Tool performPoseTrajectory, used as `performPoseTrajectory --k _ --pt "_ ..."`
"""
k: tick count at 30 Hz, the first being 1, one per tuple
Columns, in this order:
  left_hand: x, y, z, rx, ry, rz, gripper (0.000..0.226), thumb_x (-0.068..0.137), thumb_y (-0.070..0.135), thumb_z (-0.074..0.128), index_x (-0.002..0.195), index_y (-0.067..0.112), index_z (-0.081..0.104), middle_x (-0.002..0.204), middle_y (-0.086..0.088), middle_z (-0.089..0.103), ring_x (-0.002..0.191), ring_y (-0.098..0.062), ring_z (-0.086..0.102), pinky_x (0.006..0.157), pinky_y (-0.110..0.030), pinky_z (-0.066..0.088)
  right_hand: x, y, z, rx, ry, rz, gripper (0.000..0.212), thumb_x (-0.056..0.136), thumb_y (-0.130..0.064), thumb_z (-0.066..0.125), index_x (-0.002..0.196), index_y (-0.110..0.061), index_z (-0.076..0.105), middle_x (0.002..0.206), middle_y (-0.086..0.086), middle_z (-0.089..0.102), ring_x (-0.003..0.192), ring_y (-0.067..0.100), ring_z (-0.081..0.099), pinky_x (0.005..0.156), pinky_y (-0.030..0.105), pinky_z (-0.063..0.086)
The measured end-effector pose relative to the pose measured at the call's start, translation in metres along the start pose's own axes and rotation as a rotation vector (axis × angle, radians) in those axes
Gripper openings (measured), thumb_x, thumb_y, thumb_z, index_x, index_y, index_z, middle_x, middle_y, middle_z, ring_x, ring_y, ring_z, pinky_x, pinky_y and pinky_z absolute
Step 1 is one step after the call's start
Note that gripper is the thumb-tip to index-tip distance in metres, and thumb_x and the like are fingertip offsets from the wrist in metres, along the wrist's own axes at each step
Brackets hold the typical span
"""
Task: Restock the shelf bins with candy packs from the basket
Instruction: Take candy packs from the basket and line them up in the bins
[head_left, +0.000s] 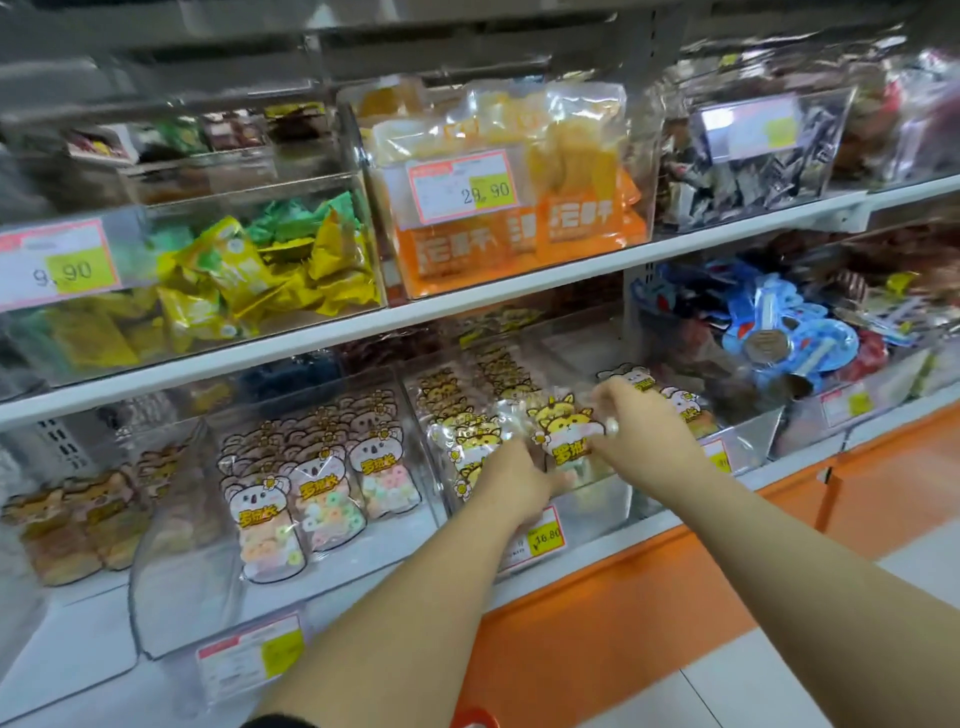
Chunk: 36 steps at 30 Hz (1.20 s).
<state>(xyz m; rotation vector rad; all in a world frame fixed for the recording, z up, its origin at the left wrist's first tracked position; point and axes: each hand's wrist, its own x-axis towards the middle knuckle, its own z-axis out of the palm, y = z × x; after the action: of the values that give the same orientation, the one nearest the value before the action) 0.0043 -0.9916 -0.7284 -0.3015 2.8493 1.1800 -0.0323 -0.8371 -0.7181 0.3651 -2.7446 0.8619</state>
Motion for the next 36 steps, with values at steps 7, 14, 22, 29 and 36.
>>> performPoseTrajectory --k 7,14,22,29,36 --pt "0.015 0.007 -0.005 0.372 -0.120 -0.052 0.050 0.093 0.043 0.066 0.130 0.010 0.060 0.116 -0.009 0.067 0.095 -0.026 0.064 0.074 -0.032 0.050 -0.003 0.007 0.012 -0.282 0.067 -0.147 0.047 0.082 -0.020 0.068 0.127 -0.023 0.055 0.117 0.002 0.061 0.105 0.026 0.055 0.082 0.038 0.050" --pt "0.021 -0.007 -0.009 0.343 -0.102 -0.076 0.036 0.088 0.035 0.072 0.116 0.012 0.071 0.098 -0.006 0.069 0.092 -0.025 0.067 0.071 -0.029 0.048 -0.015 -0.015 0.004 -0.170 0.118 -0.277 0.006 0.086 -0.022 0.063 0.083 -0.023 0.058 0.084 -0.002 0.060 0.080 0.023 0.059 0.061 0.030 0.042" --pt "0.019 -0.022 -0.003 0.233 -0.153 -0.032 0.027 0.099 0.030 0.059 0.113 0.013 0.075 0.114 -0.012 0.071 0.096 -0.025 0.064 0.075 -0.028 0.045 -0.019 -0.043 0.009 -0.516 -0.460 -0.195 0.043 0.107 -0.032 0.026 0.107 -0.009 0.063 0.119 0.013 0.062 0.117 0.033 0.051 0.101 0.045 0.037" --pt "0.016 -0.017 -0.005 0.388 -0.235 0.019 0.030 0.105 0.012 0.044 0.121 -0.001 0.066 0.102 -0.019 0.066 0.085 -0.027 0.058 0.067 -0.029 0.042 0.004 -0.036 0.026 -0.492 -0.818 0.018 0.055 0.103 -0.038 0.016 0.140 -0.010 0.046 0.148 0.021 0.043 0.129 0.037 0.046 0.107 0.044 0.038" --pt "0.018 -0.017 -0.001 0.283 -0.221 -0.018 0.027 0.103 0.022 0.052 0.111 0.003 0.069 0.083 -0.010 0.061 0.073 -0.021 0.052 0.056 -0.025 0.037 0.001 -0.018 0.040 -0.503 -0.640 -0.008 0.062 0.099 -0.049 0.017 0.118 -0.010 0.061 0.129 0.015 0.060 0.113 0.033 0.057 0.093 0.042 0.044"
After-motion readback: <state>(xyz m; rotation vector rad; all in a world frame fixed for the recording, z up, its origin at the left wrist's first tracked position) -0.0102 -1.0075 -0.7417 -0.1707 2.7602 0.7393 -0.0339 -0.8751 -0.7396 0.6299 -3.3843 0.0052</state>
